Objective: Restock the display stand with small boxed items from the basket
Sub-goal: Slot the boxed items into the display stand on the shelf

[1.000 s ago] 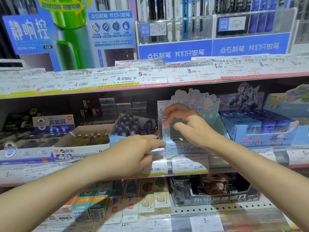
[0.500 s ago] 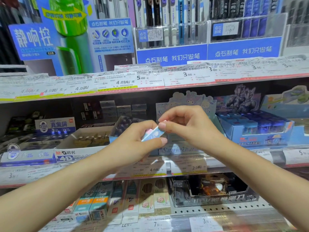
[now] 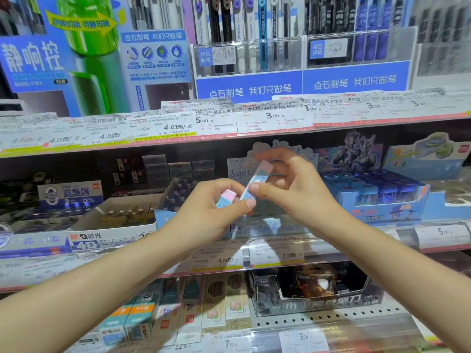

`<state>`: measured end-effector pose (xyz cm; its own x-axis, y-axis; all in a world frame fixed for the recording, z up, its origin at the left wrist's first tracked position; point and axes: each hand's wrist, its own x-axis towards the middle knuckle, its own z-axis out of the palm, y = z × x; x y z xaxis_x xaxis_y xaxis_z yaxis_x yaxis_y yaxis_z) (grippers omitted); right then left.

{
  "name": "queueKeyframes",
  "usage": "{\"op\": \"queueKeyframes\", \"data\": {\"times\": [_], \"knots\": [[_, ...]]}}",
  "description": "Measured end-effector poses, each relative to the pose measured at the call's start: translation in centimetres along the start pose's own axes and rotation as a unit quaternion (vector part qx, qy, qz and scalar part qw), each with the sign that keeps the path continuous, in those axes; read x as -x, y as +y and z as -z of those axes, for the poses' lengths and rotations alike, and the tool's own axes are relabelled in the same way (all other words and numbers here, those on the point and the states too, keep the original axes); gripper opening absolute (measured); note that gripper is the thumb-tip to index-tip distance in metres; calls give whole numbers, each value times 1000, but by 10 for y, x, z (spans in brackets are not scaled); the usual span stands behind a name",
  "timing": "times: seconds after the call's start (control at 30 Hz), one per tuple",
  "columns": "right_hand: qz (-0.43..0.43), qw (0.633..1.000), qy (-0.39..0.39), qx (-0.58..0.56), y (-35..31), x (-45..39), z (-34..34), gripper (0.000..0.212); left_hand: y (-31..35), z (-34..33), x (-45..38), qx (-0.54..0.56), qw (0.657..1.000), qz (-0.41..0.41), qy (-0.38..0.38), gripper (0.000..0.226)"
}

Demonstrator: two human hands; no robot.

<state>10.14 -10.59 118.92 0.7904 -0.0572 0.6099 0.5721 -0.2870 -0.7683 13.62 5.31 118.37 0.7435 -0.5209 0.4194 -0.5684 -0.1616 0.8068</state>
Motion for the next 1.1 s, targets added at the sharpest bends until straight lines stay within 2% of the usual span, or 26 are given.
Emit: {"op": "queueKeyframes", "data": {"times": [0.07, 0.13, 0.23, 0.3, 0.37, 0.53, 0.93, 1.1], "knots": [[6, 999, 33, 10, 1, -7, 6, 42, -4, 3, -4, -118, 990, -63, 32, 11], [16, 997, 49, 53, 3, -16, 14, 44, -8, 10, -9, -237, 963, -120, 52, 13], [22, 988, 31, 148, 13, -28, 17, 40, -10, 19, -14, -364, 926, -101, 7, 46], [20, 982, 16, 185, 23, -35, 14, 37, -12, 19, -16, -423, 901, -90, -35, 58], [10, 975, 3, 222, 31, -40, 10, 36, -13, 17, -16, -443, 890, -91, -60, 57], [-2, 964, -19, 264, 47, -42, 6, 36, -16, 19, -17, -444, 890, -68, -80, 47], [-17, 980, 10, 198, 61, -44, 5, 29, -13, 21, -19, -443, 889, -66, -100, 44], [47, 958, -1, 284, 63, -44, 6, 27, -16, 24, -21, -431, 896, -48, -100, 45]]}}
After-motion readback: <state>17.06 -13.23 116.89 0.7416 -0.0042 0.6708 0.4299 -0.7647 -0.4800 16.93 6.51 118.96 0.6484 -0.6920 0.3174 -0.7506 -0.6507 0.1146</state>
